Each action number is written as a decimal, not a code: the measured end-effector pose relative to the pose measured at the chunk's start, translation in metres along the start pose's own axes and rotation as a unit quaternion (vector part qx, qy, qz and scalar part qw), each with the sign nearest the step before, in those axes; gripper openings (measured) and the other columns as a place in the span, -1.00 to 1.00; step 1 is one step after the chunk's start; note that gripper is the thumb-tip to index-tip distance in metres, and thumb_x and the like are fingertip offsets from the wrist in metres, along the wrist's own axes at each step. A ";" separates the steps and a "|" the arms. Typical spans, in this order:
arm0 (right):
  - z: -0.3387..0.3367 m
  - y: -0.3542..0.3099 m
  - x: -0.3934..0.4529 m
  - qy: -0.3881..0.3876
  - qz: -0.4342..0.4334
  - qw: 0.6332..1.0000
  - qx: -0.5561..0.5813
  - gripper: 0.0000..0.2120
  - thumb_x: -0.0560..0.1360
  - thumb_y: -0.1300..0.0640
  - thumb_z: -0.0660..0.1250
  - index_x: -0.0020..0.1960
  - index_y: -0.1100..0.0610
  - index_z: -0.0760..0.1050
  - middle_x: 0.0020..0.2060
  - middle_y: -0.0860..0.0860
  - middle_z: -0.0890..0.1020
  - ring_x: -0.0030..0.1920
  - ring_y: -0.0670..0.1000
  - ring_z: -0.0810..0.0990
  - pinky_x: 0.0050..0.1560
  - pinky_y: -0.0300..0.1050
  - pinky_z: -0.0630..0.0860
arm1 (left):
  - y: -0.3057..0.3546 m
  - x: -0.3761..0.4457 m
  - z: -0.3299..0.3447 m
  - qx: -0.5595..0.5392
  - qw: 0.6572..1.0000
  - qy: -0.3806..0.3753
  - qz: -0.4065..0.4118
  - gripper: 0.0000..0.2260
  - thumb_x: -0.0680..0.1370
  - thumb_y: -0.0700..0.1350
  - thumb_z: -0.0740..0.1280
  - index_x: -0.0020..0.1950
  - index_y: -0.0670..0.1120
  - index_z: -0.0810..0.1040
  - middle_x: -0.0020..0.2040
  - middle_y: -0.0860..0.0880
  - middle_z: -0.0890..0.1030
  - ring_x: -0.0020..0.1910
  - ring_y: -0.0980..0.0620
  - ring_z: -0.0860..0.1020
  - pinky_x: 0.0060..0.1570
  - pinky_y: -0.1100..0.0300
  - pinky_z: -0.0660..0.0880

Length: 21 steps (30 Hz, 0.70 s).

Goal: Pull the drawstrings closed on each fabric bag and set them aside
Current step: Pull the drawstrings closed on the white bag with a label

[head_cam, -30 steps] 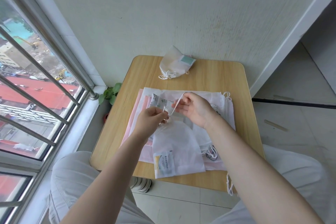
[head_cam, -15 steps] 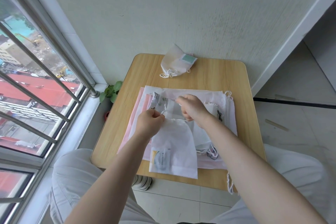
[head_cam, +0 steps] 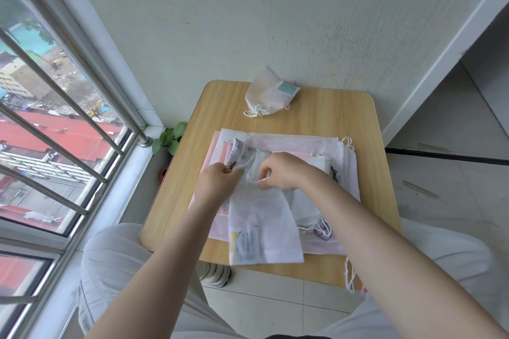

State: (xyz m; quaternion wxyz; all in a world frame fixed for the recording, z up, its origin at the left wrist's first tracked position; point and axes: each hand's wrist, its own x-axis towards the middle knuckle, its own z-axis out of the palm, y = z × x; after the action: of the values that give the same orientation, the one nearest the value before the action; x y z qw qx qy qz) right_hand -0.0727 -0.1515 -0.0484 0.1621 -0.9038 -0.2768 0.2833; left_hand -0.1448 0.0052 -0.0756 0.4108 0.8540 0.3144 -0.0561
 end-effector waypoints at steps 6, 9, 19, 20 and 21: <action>-0.001 -0.004 -0.001 0.039 -0.003 0.999 0.000 -0.89 0.42 0.00 0.47 -0.07 -0.03 0.62 -0.23 -0.16 0.49 -0.09 0.00 0.59 -0.07 -0.06 0.58 | 0.002 -0.005 0.004 0.039 0.962 0.046 0.267 -0.70 0.45 -0.36 0.24 0.10 -0.11 0.60 0.06 0.01 0.60 0.03 0.05 0.52 -0.03 0.31 0.42; -0.002 -0.003 -0.001 0.038 0.002 0.999 -0.009 -0.90 0.42 0.00 0.47 -0.09 -0.03 0.63 -0.18 -0.13 0.55 -0.08 0.01 0.60 -0.06 -0.06 0.59 | 0.013 -0.014 0.003 0.054 0.965 -0.044 0.253 -0.77 0.53 -0.25 0.21 0.04 -0.04 0.60 -0.13 0.07 0.61 -0.13 0.11 0.54 -0.20 0.39 0.40; -0.002 0.002 -0.003 0.040 0.018 0.999 -0.002 -0.94 0.41 0.04 0.48 -0.17 -0.04 0.61 -0.21 -0.15 0.59 -0.12 -0.04 0.58 -0.17 -0.17 0.49 | 0.005 -0.002 -0.001 0.131 0.965 -0.102 0.202 -0.57 0.52 0.04 0.33 -0.42 -0.17 0.33 -0.40 -0.07 0.31 -0.42 0.04 0.27 -0.36 0.15 0.24; -0.002 0.002 -0.003 0.040 0.020 0.999 -0.003 -0.92 0.41 0.04 0.48 -0.19 -0.05 0.59 -0.21 -0.15 0.59 -0.13 -0.04 0.58 -0.19 -0.18 0.47 | 0.004 -0.001 -0.003 0.139 0.963 -0.127 0.194 -0.56 0.52 0.08 0.33 -0.39 -0.21 0.40 -0.39 -0.06 0.34 -0.40 0.06 0.30 -0.35 0.17 0.26; -0.002 0.003 -0.003 0.040 0.022 0.999 -0.006 -0.91 0.42 0.03 0.49 -0.20 -0.06 0.58 -0.20 -0.14 0.59 -0.14 -0.03 0.58 -0.21 -0.18 0.46 | 0.004 0.000 -0.005 0.150 0.958 -0.152 0.191 -0.55 0.51 0.11 0.35 -0.34 -0.25 0.45 -0.37 -0.06 0.37 -0.39 0.07 0.33 -0.34 0.20 0.27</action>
State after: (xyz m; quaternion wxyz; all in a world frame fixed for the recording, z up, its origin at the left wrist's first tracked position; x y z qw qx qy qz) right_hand -0.0728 -0.1560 -0.0468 0.1611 -0.9211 -0.2523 0.2489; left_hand -0.1431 0.0068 -0.0697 0.3243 0.9312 0.0671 -0.1524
